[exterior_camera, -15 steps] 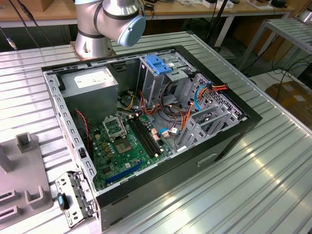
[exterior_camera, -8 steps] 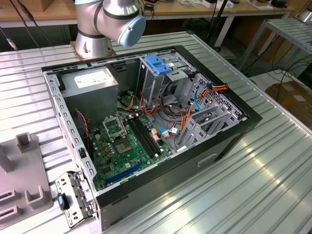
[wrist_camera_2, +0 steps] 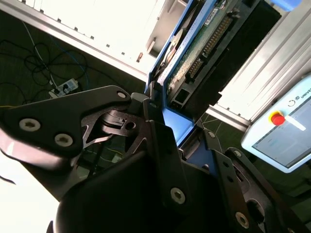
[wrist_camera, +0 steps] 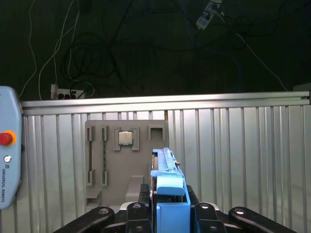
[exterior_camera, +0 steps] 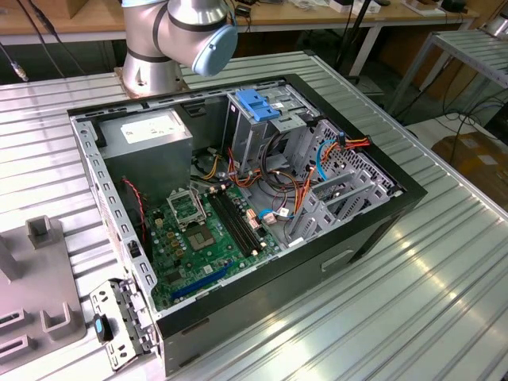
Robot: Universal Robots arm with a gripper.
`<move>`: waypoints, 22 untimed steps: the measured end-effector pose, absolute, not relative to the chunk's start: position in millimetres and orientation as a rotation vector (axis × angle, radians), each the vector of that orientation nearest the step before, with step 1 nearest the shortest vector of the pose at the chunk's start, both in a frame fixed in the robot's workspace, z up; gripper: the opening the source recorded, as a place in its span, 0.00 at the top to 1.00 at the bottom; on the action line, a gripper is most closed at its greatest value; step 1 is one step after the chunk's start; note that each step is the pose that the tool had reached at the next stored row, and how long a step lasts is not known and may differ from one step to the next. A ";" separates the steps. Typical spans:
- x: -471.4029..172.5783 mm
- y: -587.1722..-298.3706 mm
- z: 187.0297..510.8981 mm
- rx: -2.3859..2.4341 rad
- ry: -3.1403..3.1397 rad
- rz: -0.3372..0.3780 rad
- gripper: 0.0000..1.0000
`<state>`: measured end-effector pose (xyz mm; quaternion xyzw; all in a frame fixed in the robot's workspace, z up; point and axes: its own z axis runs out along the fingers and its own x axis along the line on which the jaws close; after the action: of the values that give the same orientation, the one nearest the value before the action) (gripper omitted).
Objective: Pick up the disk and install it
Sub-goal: 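Pick up the disk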
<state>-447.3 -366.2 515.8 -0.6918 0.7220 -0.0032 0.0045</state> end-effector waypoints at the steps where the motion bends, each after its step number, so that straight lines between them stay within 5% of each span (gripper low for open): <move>1: -446.8 -366.2 515.9 -2.167 2.262 -0.010 0.63; 22: -433.5 -366.1 515.8 -2.167 2.262 -0.010 0.63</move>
<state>-433.5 -366.1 515.8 -0.6918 0.7220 -0.0032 0.0045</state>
